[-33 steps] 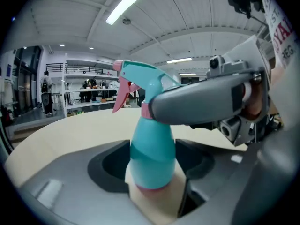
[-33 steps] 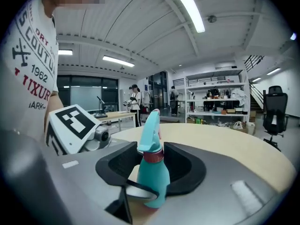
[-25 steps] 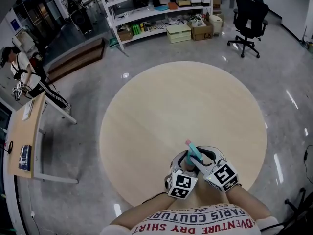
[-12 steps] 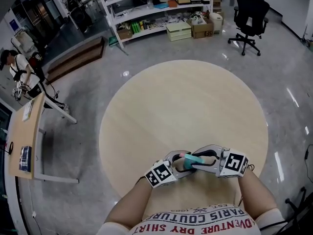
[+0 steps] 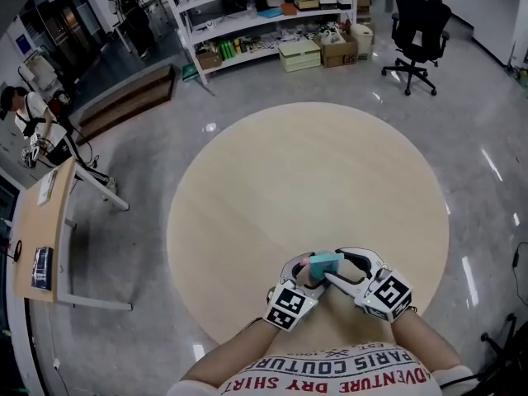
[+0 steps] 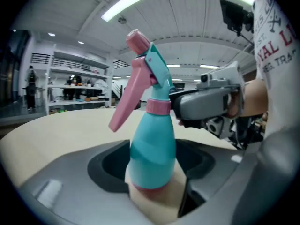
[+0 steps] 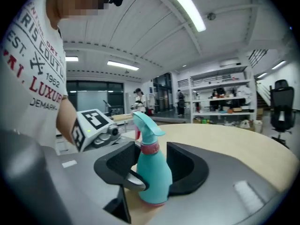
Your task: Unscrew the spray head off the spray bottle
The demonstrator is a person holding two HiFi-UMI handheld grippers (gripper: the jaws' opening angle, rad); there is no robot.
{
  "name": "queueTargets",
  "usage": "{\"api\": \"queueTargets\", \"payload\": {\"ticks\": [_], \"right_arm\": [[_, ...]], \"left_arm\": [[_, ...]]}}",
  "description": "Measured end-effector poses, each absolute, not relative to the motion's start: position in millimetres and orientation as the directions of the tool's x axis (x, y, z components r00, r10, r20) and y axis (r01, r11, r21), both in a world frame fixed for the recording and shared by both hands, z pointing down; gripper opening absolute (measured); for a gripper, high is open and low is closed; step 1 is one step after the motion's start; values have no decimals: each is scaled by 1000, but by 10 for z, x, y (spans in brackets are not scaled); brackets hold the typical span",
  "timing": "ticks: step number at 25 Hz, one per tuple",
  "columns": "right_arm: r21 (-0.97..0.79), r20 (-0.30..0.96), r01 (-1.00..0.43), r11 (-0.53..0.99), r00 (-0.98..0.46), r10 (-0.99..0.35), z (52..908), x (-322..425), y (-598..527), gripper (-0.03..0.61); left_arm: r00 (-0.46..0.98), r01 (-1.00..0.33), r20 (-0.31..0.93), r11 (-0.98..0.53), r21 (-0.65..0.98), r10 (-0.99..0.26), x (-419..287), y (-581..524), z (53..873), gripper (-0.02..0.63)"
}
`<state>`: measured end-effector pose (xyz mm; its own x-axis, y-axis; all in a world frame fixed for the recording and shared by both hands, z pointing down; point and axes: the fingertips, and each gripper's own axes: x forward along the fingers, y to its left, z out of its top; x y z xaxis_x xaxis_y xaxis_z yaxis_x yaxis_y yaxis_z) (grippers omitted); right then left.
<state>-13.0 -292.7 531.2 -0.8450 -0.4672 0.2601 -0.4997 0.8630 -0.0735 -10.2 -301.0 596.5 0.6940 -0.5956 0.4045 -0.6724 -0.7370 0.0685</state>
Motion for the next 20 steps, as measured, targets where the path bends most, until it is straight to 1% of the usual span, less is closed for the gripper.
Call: {"api": "queueTargets", "payload": {"ticks": [1, 2, 6, 8, 12, 14, 16, 18, 20], "right_arm": [[-81, 259, -545, 834, -820, -511, 5336, -101, -2943, 190], [-94, 259, -569, 817, -806, -532, 5352, -94, -2945, 176], [-92, 276, -593, 800, -787, -552, 5326, -160, -2943, 176], [-57, 294, -617, 785, -762, -577, 5318, -159, -2981, 143], [-28, 292, -603, 797, -768, -570, 5320, -152, -2963, 135], [-21, 288, -559, 829, -797, -531, 5316, -163, -2930, 135], [-12, 286, -487, 873, -839, -464, 5306, -180, -2885, 133], [-11, 291, -385, 923, -884, -366, 5292, -207, -2825, 133], [-11, 301, -272, 962, -919, -256, 5292, -228, -2766, 133]], "left_arm": [[660, -711, 408, -700, 67, -631, -100, -3012, 5976, 301], [629, -742, 412, -667, 65, -659, -93, -3009, 5985, 301], [550, -807, 434, -588, 55, -714, -46, -2993, 5969, 301], [527, -824, 442, -564, 55, -726, -29, -2996, 5962, 300], [550, -807, 439, -588, 58, -711, -15, -2979, 5965, 299], [597, -768, 423, -638, 59, -681, -16, -2950, 5960, 299], [671, -697, 402, -714, 57, -623, -18, -2904, 5952, 299], [763, -579, 380, -814, 42, -523, -35, -2834, 5953, 299], [836, -424, 383, -906, -4, -393, -79, -2745, 5978, 297]]}}
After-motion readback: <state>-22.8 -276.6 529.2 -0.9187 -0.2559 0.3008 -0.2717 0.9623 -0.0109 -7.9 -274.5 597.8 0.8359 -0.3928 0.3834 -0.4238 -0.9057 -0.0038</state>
